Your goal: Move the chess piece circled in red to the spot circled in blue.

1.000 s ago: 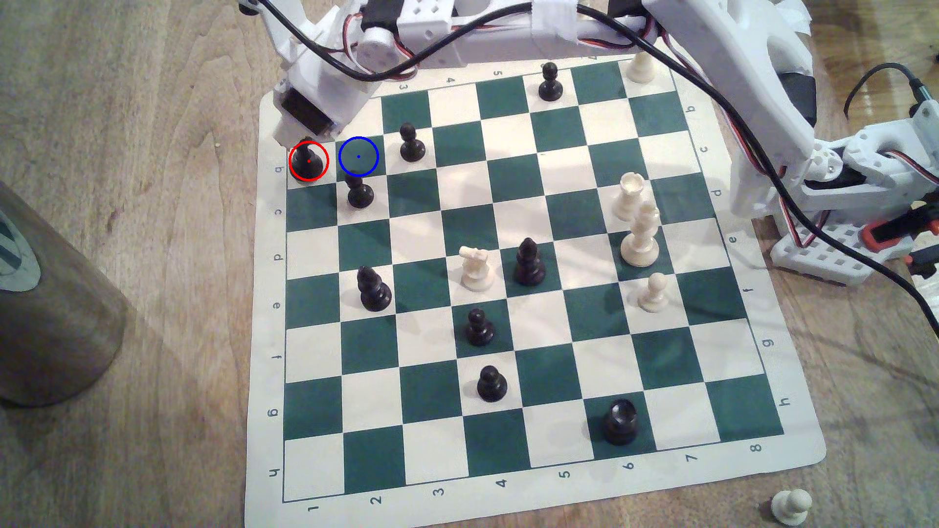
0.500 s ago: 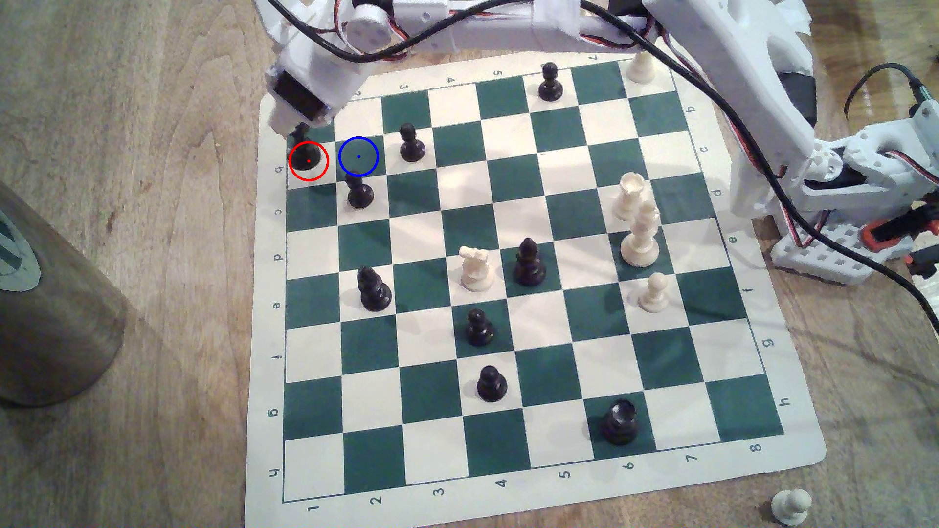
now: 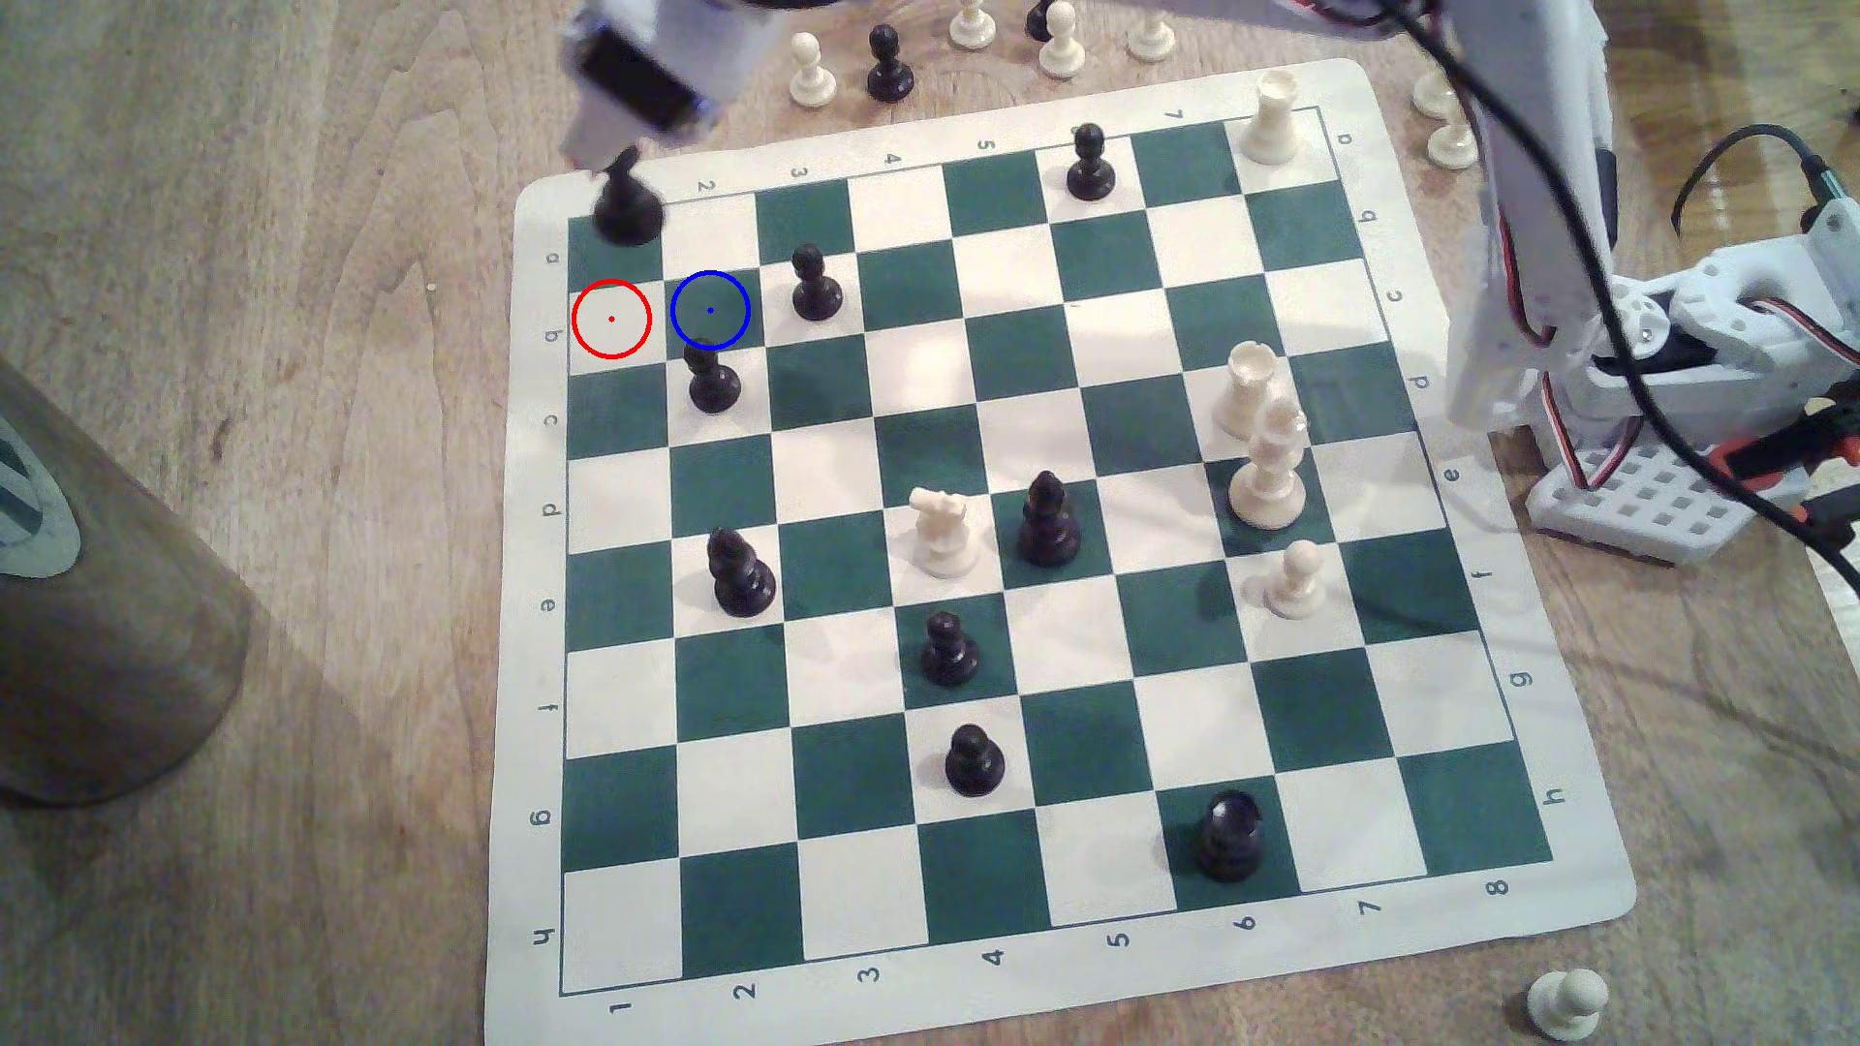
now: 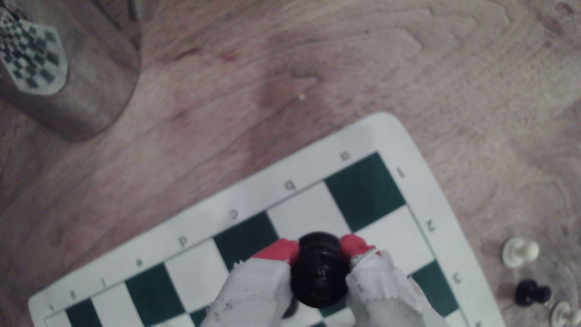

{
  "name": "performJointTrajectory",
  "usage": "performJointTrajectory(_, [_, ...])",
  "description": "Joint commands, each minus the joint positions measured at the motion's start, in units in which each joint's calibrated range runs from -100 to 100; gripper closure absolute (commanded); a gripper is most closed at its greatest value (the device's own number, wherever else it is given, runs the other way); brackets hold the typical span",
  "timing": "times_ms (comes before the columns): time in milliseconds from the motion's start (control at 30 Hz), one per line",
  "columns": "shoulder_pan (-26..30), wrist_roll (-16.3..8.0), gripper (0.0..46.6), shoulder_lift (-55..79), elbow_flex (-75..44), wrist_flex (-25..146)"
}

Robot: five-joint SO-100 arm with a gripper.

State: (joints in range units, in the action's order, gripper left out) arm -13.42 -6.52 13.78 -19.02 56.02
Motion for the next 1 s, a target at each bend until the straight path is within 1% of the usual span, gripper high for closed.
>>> performJointTrajectory(0, [-1.6, 0.9, 46.4, -9.2, 4.9, -0.9])
performJointTrajectory(33, [-1.9, 0.9, 46.4, -9.5, 7.3, -1.7])
performJointTrajectory(167, [-2.3, 0.7, 46.4, -8.9, 10.9, -3.8])
performJointTrajectory(333, [-1.6, 0.1, 46.4, -5.5, 11.0, -5.8])
performJointTrajectory(967, [-0.4, -0.5, 46.4, 4.9, 4.0, -8.1])
